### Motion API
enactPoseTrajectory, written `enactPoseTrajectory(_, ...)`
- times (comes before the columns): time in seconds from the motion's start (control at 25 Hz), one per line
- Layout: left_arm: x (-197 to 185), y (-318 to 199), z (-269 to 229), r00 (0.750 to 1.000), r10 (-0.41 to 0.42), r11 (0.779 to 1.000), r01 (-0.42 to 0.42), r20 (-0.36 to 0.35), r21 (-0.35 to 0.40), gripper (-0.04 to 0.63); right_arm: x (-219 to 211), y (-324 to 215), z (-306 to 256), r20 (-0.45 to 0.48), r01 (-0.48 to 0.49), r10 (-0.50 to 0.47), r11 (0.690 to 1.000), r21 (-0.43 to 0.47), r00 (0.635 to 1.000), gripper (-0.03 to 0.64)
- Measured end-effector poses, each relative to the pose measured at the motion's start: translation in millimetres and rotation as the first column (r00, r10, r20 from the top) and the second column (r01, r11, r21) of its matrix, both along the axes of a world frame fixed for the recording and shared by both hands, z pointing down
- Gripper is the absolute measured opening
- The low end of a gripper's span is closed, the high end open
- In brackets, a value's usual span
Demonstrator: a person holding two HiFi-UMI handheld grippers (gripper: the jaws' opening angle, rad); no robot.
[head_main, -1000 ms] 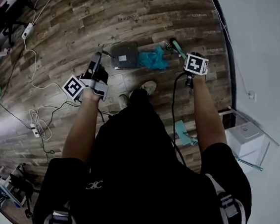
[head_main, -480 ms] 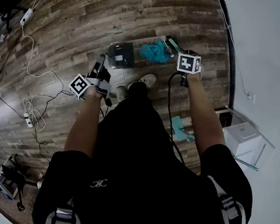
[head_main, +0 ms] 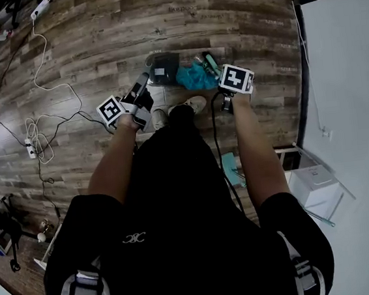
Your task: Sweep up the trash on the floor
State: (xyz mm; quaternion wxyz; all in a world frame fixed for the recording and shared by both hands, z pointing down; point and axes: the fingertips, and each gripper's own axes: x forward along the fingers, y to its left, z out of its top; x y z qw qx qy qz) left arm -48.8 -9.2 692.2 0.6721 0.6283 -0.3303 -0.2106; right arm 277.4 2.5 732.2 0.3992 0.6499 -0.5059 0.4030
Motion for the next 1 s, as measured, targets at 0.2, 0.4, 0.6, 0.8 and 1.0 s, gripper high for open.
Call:
enactPoseTrajectory(0.2,0,24,1,0.996,0.027,1.000,-0.028,-0.085,-0.010,0.069,-24,3,-6,0.061,-0.123,0.122,0.992,0.012,0.991,0.051)
enactPoseTrajectory(0.4,-20,53,2,0.984,-0.008,1.000,0.005,-0.175,-0.018,0.067,-48,6,-8,0.100,-0.210,0.208,0.978,0.011,0.973,0.051)
enactPoseTrajectory(0.6,-48,62,14,0.967,-0.115,0.993,0.107,-0.226,-0.048,0.067,-72,3,-7,0.180,-0.295,0.291,0.956,-0.005,0.940,0.051)
enactPoseTrajectory(0.8,-72,63,20,0.958,-0.157,0.988,0.150,-0.239,-0.045,0.067,-110,-5,-10,0.225,-0.271,0.270,0.962,-0.027,0.936,0.051)
enactPoseTrajectory(1.0,-74,57,19,0.956,-0.148,0.989,0.147,-0.253,-0.026,0.066,-146,-5,-16,0.274,-0.212,0.215,0.976,-0.041,0.937,0.051)
